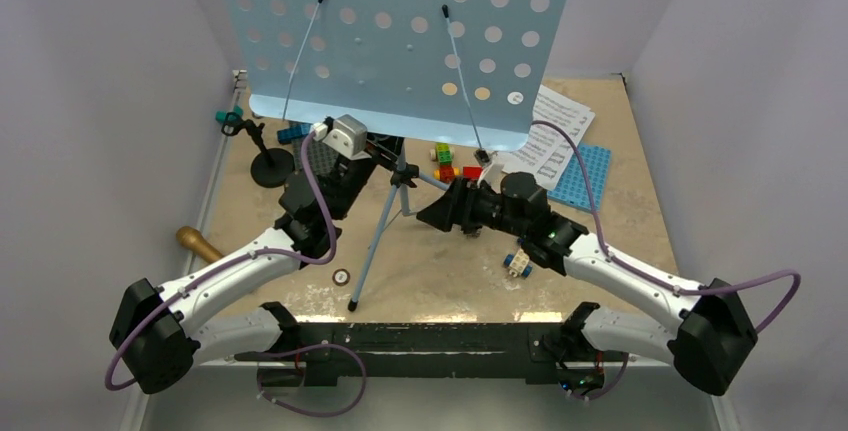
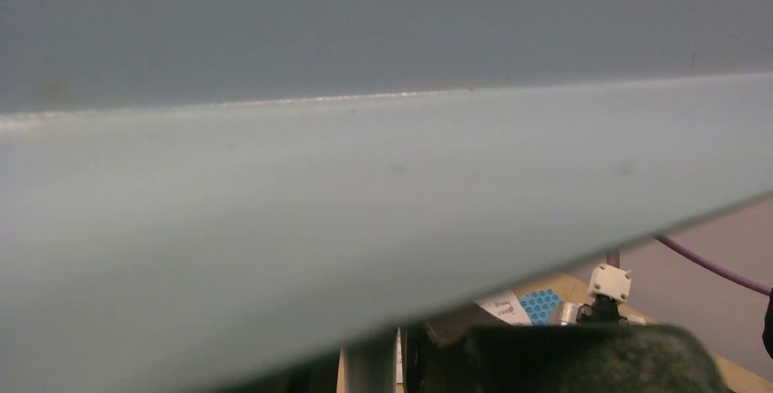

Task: Pack up the instrument practice props

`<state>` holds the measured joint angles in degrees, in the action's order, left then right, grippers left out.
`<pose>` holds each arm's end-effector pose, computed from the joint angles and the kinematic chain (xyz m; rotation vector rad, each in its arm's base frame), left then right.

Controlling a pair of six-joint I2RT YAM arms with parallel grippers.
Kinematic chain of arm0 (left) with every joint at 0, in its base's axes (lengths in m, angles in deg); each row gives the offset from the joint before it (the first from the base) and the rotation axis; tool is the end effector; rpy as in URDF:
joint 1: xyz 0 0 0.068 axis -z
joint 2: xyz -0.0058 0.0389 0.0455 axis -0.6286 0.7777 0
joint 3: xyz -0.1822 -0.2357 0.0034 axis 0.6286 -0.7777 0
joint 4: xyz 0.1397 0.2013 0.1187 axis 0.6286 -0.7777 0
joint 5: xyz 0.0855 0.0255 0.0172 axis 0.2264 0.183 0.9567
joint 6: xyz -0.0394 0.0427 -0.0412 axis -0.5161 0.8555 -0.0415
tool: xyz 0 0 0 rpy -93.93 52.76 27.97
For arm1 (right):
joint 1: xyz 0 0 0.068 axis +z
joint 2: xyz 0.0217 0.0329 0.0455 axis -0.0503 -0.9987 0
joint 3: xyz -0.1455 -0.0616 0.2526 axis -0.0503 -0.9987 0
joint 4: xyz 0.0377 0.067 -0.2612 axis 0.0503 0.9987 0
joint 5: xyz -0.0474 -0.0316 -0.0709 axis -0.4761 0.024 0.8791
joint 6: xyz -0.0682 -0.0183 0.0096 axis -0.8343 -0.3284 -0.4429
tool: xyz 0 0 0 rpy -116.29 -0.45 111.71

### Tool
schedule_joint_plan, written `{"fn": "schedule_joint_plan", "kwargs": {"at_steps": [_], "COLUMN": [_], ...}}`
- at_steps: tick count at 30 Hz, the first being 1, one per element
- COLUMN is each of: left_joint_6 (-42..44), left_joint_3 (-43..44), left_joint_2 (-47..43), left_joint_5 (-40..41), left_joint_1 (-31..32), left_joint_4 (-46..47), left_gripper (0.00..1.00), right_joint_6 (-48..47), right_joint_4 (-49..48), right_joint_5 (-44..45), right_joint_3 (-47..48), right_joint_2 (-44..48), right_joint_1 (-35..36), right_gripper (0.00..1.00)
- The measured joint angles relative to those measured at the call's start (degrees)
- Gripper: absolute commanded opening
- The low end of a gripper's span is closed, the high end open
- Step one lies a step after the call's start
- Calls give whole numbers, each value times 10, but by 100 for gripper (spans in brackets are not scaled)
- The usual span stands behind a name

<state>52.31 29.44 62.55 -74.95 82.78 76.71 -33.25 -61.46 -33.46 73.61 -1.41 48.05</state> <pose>0.1990 -0.1815 0.4025 0.3033 1.0895 -0.6431 0.1808 0.1987 0.2820 -0.1604 2.0772 1.2216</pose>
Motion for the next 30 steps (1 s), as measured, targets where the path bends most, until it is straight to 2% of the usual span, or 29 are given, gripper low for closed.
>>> {"fn": "schedule_joint_plan", "kwargs": {"at_steps": [5,9,13,16,20,27,30], "left_joint_6": [6,11,14,18,28,33,33], "left_joint_3": [0,-1,-2,-5,-9,-21,-22], "left_joint_2": [0,0,0,0,-1,-9,-9], "left_joint_5": [4,7,8,7,7,6,5], "left_joint_1": [3,6,6,8,10,12,13], "left_joint_4": [1,4,6,11,18,31,34], "left_gripper": [0,0,0,0,0,0,0], "right_joint_6": [138,225,288,335,375,400,406], "right_joint_4": [-108,-164,-212,-259,-289,-304,-304], "right_joint_5": [-101,-162,-196,-215,-234,-238,-240], "right_joint_3": [1,34,62,62,63,64,64], "right_joint_2": [-33,-104,-162,-198,-228,-230,-231], "right_joint_1": [-54,-83,-89,-90,-92,-95,-96], "right_gripper": [78,74,69,60,50,47,36]}}
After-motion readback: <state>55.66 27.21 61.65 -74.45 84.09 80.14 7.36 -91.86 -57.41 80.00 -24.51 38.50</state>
